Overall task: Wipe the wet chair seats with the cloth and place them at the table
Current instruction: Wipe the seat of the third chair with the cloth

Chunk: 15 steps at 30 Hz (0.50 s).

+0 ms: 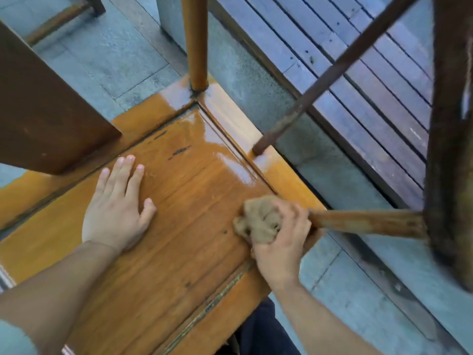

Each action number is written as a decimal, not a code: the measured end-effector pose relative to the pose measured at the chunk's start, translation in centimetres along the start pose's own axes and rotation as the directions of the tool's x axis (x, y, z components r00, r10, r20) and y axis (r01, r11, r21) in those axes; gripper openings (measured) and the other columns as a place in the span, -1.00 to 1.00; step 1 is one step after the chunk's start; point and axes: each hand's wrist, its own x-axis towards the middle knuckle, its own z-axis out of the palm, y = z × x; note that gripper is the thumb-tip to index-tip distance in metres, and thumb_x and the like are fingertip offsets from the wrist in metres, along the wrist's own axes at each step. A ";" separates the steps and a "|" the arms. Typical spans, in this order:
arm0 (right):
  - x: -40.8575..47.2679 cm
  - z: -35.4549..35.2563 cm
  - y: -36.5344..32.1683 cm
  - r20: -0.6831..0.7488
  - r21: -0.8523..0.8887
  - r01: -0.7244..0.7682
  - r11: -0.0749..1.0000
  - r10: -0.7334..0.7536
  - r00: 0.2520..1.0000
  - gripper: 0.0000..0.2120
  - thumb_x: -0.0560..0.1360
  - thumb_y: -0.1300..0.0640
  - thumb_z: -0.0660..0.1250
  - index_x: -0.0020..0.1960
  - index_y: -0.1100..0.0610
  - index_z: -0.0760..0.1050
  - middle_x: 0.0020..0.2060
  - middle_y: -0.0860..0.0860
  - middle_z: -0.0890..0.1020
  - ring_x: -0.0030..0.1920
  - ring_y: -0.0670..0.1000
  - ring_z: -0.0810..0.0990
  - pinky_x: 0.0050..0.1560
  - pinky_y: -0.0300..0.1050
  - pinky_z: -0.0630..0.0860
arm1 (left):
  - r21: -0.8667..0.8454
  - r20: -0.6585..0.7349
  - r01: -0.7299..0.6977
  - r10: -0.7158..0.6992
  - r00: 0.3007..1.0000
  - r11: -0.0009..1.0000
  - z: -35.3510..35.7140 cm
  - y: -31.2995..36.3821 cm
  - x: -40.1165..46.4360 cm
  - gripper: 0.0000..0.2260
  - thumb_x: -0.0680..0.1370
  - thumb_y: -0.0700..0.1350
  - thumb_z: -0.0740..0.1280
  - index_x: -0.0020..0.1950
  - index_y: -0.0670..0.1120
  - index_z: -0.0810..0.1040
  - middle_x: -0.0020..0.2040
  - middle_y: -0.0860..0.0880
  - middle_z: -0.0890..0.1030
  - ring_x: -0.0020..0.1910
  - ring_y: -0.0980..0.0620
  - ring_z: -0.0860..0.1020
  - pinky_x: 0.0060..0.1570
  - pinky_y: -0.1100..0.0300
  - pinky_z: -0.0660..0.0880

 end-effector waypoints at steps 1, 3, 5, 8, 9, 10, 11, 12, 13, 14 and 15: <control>-2.2 -0.8 0.8 0.105 0.027 0.097 0.995 -0.099 0.990 -0.39 0.34 0.05 0.47 0.35 -0.11 0.40 0.31 0.05 0.38 0.25 0.09 0.38 0.34 -0.18 0.28 | -0.002 -0.002 0.015 -0.015 1.000 1.000 0.0 0.0 -0.1 -0.36 0.54 0.10 0.05 0.54 -0.24 0.23 0.60 -0.18 0.11 0.60 -0.08 -0.01 0.56 -0.07 -0.07; -4.3 -2.9 3.1 0.261 0.057 0.288 0.956 -0.293 0.920 -0.32 0.32 0.07 0.57 0.36 -0.14 0.38 0.32 0.03 0.36 0.29 0.09 0.40 0.37 -0.11 0.35 | -0.026 0.011 0.068 -0.068 0.998 0.997 0.0 0.5 -0.8 -0.36 0.56 0.11 0.04 0.56 -0.21 0.19 0.62 -0.15 0.08 0.60 -0.06 -0.04 0.56 -0.04 -0.10; -4.6 -4.2 5.2 0.157 0.016 0.233 0.972 -0.233 0.960 -0.37 0.32 0.15 0.57 0.33 -0.09 0.43 0.27 0.00 0.39 0.26 0.04 0.41 0.36 -0.09 0.39 | -0.040 0.028 0.120 -0.119 0.993 0.992 -0.2 1.3 -2.5 -0.37 0.58 0.11 0.12 0.57 -0.20 0.16 0.62 -0.15 0.06 0.60 -0.08 -0.05 0.56 -0.06 -0.09; -3.0 -3.5 4.9 -0.242 0.078 -0.285 0.955 0.295 0.924 -0.38 0.35 0.19 0.55 0.32 -0.07 0.39 0.25 0.10 0.41 0.20 0.15 0.39 0.30 0.12 0.42 | -0.050 0.072 0.148 -0.144 0.987 0.988 -0.3 2.9 -5.7 -0.36 0.59 0.08 0.21 0.58 -0.18 0.14 0.62 -0.16 0.02 0.60 -0.12 -0.05 0.56 -0.08 -0.06; -2.9 -2.8 4.0 -0.292 0.067 -0.348 0.935 0.352 0.889 -0.37 0.35 0.19 0.58 0.32 -0.06 0.39 0.26 0.13 0.41 0.20 0.19 0.40 0.29 0.15 0.39 | -0.054 0.087 0.148 -0.143 0.986 0.988 -0.3 3.4 -6.9 -0.37 0.60 0.08 0.20 0.59 -0.17 0.13 0.62 -0.16 0.01 0.60 -0.12 -0.05 0.56 -0.08 -0.06; -3.5 -2.1 2.8 -0.295 0.010 -0.315 0.949 0.304 0.906 -0.40 0.36 0.18 0.57 0.31 -0.05 0.41 0.26 0.13 0.41 0.20 0.21 0.40 0.27 0.13 0.36 | -0.050 0.105 0.144 -0.139 0.985 0.988 -0.4 3.5 -8.6 -0.38 0.61 0.07 0.19 0.59 -0.16 0.13 0.62 -0.16 0.01 0.60 -0.12 -0.05 0.56 -0.08 -0.07; -4.3 -1.4 1.9 -0.251 -0.058 -0.209 0.976 0.188 0.949 -0.44 0.36 0.16 0.55 0.29 -0.03 0.44 0.26 0.09 0.40 0.20 0.20 0.40 0.25 0.11 0.34 | -0.050 0.121 0.137 -0.131 0.984 0.989 -0.4 3.6 -10.0 -0.40 0.62 0.06 0.18 0.59 -0.16 0.13 0.62 -0.16 0.01 0.60 -0.12 -0.05 0.56 -0.07 -0.06; -5.7 -0.8 1.1 -0.149 -0.095 -0.065 0.993 0.050 0.988 -0.47 0.35 0.15 0.52 0.27 -0.02 0.47 0.24 0.05 0.39 0.20 0.19 0.40 0.24 0.11 0.36 | -0.052 0.137 0.130 -0.122 0.983 0.990 -0.3 3.6 -11.4 -0.41 0.63 0.05 0.17 0.59 -0.16 0.13 0.62 -0.16 0.01 0.60 -0.13 -0.05 0.56 -0.08 -0.05; -7.8 -0.5 0.3 -0.001 -0.101 0.096 0.990 -0.096 0.995 -0.48 0.33 0.14 0.51 0.27 0.00 0.50 0.24 0.05 0.38 0.20 0.20 0.40 0.24 0.14 0.41 | -0.052 0.152 0.130 -0.121 0.981 0.990 -0.5 3.5 -13.0 -0.42 0.64 0.04 0.16 0.60 -0.15 0.12 0.63 -0.16 0.00 0.60 -0.12 -0.06 0.56 -0.08 -0.05; -9.8 -0.2 -0.3 0.163 -0.076 0.273 0.959 -0.258 0.952 -0.47 0.32 0.13 0.52 0.27 0.03 0.52 0.26 0.07 0.39 0.20 0.21 0.41 0.22 0.19 0.44 | -0.059 0.170 0.135 -0.123 0.978 0.989 -0.5 3.4 -14.3 -0.43 0.65 0.04 0.15 0.60 -0.14 0.11 0.63 -0.15 -0.01 0.60 -0.12 -0.07 0.56 -0.08 -0.04; -11.6 0.0 -0.5 0.336 0.002 0.462 0.887 -0.436 0.835 -0.46 0.30 0.11 0.53 0.27 0.05 0.53 0.27 0.08 0.40 0.20 0.22 0.42 0.18 0.22 0.47 | -0.066 0.191 0.144 -0.129 0.973 0.987 -0.5 3.3 -15.4 -0.44 0.65 0.04 0.13 0.61 -0.12 0.09 0.63 -0.13 -0.03 0.60 -0.11 -0.08 0.56 -0.07 -0.04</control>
